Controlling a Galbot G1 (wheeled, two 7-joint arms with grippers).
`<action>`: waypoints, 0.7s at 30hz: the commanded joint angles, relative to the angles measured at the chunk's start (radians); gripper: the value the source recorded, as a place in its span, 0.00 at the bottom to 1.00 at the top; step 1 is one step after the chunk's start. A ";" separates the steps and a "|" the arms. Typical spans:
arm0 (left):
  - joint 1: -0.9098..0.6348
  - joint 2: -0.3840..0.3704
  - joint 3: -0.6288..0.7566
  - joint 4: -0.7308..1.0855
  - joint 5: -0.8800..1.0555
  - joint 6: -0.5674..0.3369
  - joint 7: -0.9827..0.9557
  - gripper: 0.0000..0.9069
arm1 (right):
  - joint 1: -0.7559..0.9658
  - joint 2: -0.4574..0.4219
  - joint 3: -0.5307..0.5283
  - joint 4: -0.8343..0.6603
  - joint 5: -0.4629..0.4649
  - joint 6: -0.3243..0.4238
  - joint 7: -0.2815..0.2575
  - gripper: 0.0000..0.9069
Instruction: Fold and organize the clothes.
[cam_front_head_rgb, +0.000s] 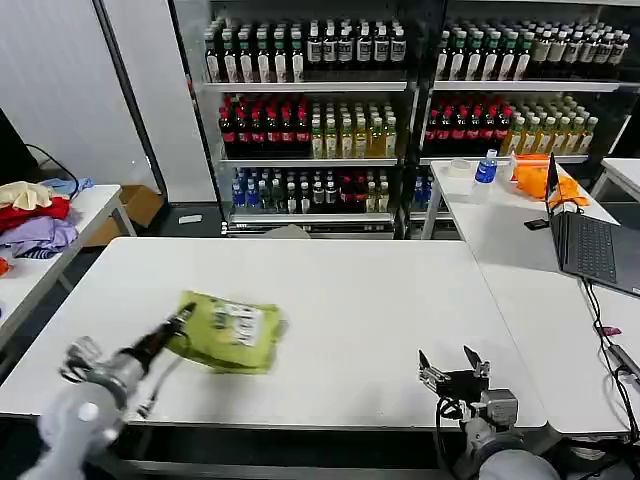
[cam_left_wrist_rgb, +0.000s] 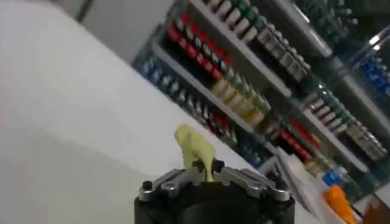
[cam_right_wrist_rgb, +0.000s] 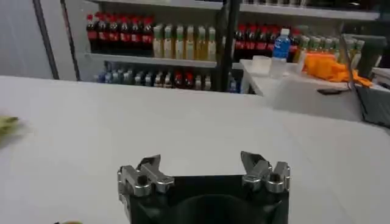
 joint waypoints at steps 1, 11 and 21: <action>-0.021 0.344 -0.243 -0.034 0.102 0.043 0.051 0.02 | -0.002 -0.005 0.002 0.001 0.005 0.005 -0.002 1.00; 0.091 0.138 0.259 -0.088 0.921 -0.130 0.034 0.02 | -0.006 -0.012 0.004 -0.009 0.007 0.012 -0.003 1.00; -0.004 0.018 0.511 -0.135 1.141 -0.129 -0.007 0.02 | -0.028 -0.022 0.037 -0.014 0.009 0.018 -0.005 1.00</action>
